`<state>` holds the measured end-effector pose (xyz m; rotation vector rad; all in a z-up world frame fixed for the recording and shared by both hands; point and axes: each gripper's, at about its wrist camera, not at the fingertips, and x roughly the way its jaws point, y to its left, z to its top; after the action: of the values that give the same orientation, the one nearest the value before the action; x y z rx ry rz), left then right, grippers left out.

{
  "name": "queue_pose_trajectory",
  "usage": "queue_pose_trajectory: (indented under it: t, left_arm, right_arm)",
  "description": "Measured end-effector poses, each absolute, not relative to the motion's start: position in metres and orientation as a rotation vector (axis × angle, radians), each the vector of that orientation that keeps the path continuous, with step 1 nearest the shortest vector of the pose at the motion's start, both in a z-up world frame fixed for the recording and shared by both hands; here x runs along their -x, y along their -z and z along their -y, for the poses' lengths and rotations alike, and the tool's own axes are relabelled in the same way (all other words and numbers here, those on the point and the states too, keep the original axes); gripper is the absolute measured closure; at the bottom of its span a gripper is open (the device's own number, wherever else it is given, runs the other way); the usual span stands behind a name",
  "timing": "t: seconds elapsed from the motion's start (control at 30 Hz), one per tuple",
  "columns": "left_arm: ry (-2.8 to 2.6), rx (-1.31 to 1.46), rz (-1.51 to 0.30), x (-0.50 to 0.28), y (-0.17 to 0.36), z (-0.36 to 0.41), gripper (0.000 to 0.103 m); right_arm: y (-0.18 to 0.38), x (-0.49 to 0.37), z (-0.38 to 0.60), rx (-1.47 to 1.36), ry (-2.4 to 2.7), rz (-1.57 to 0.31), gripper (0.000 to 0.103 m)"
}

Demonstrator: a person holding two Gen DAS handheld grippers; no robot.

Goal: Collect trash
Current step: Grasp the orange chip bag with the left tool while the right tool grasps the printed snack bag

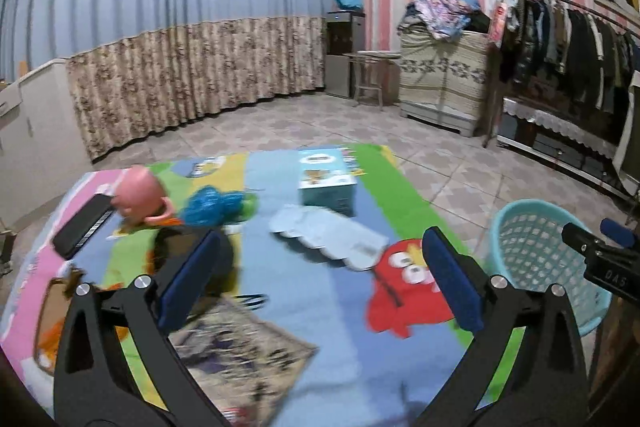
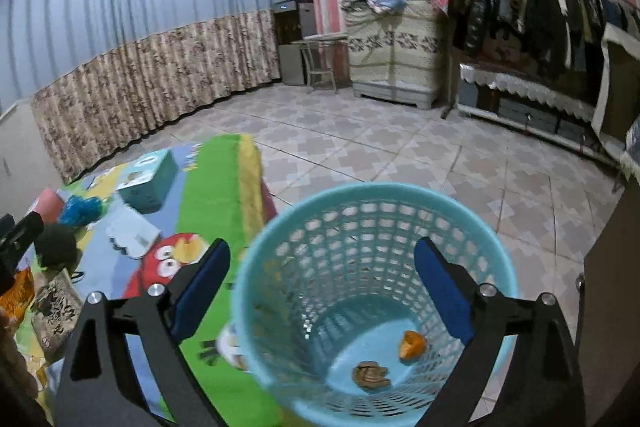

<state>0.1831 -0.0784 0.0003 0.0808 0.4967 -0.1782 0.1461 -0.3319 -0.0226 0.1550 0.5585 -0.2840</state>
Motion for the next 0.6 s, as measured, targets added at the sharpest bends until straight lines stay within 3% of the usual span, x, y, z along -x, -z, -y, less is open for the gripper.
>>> queue_pose_trajectory:
  t: [0.6]
  left_arm:
    - [-0.043,-0.038,-0.59,-0.162,0.033,-0.088,0.006]
  right_arm:
    - [0.047,-0.169,0.217,-0.103,0.055,-0.668,0.011]
